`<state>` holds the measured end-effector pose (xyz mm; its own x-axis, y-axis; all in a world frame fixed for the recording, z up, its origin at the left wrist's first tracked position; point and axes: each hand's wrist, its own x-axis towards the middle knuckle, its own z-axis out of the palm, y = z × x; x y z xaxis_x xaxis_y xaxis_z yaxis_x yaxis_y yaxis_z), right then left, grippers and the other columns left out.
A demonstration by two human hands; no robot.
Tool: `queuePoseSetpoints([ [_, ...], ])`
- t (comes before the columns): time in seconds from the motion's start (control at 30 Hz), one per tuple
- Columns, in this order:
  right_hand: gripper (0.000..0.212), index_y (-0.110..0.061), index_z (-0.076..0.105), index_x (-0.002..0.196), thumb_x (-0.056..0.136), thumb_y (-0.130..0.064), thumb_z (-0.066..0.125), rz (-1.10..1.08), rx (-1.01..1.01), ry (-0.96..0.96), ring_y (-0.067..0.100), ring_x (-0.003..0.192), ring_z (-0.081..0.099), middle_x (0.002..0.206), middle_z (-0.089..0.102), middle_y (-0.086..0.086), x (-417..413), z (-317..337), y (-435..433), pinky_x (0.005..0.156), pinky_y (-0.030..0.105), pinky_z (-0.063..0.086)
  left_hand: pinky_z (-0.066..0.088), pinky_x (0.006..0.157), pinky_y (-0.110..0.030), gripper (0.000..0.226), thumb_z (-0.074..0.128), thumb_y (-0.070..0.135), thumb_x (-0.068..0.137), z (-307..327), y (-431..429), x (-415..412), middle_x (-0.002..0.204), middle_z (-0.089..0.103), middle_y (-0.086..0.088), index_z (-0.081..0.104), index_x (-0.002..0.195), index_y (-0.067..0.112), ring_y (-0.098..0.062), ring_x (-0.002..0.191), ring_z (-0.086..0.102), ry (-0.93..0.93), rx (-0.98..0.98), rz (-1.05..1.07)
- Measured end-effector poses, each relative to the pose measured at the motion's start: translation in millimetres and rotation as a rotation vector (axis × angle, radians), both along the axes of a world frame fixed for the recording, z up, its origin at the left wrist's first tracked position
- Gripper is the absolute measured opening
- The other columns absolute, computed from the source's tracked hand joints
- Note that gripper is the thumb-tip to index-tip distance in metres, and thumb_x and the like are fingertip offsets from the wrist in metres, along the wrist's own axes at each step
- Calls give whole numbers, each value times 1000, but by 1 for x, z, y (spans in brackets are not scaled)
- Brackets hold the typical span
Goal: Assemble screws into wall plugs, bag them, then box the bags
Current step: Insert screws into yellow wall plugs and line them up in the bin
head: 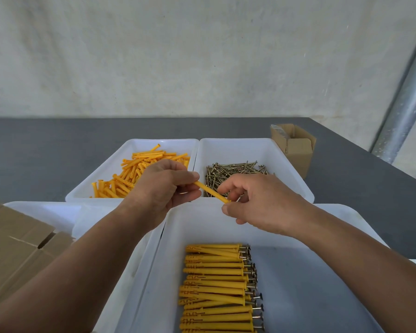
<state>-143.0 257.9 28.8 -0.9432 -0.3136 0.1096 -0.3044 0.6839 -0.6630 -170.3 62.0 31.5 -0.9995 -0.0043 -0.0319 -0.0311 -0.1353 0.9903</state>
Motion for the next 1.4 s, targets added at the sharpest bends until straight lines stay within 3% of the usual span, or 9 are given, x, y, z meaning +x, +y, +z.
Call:
queuePoseSetpoints([
  [0.17,23,-38,64,111,88,-36,70,-9,-1,-12,-1,67,69,86,68,-15,1,0,-2,66,23,58,58,56,-28,18,68,-4,83,0,2,1,59,64,-7,55,75,6,-15,57,67,5,-33,-57],
  [0.37,16,-41,63,106,91,-38,66,-16,17,-30,-3,62,69,88,68,-14,3,0,-4,55,15,44,59,58,-29,21,67,-3,83,0,2,3,58,64,-5,54,71,7,-15,60,68,15,-55,-113],
  [0.67,10,-36,62,86,94,-30,63,33,105,-73,4,60,71,84,66,-10,10,9,-6,60,21,50,59,63,-34,16,71,12,84,-3,-2,-3,56,54,-2,59,73,10,-17,61,67,3,-146,-93],
  [0.97,10,-33,60,89,94,-24,59,237,525,-233,9,65,73,89,58,-14,28,15,-13,62,21,50,59,61,-30,18,74,16,83,-6,-9,-10,51,56,3,60,73,11,-17,65,70,-2,-202,41],
  [1.07,5,-32,61,95,94,-26,61,279,599,-266,10,68,73,99,63,-9,32,13,-17,63,20,49,59,60,-29,17,74,15,82,-7,-12,-11,51,56,4,61,72,10,-16,63,68,26,-216,83],
  [1.17,15,-28,63,109,95,-25,60,311,641,-275,9,65,72,109,64,-6,34,11,-20,59,19,47,60,64,-31,17,73,13,83,-9,-15,-13,49,56,6,61,71,10,-16,62,65,59,-247,135],
  [1.27,20,-25,64,114,95,-20,58,342,701,-236,16,78,72,109,67,-2,35,6,-23,57,20,46,61,68,-32,16,72,12,83,-10,-20,-16,49,58,7,61,71,10,-17,65,64,92,-321,200],
  [1.33,24,-24,64,117,95,-18,58,363,743,-201,16,89,68,109,69,1,35,3,-25,60,20,46,61,71,-35,15,72,13,83,-12,-23,-17,55,62,3,63,71,10,-19,68,65,108,-399,253],
  [1.4,26,-23,65,119,95,-18,59,377,752,-191,13,87,61,110,69,2,35,0,-25,56,18,41,58,73,-38,14,72,16,82,-14,-26,-17,64,66,-2,64,71,11,-22,71,65,136,-514,304],
])
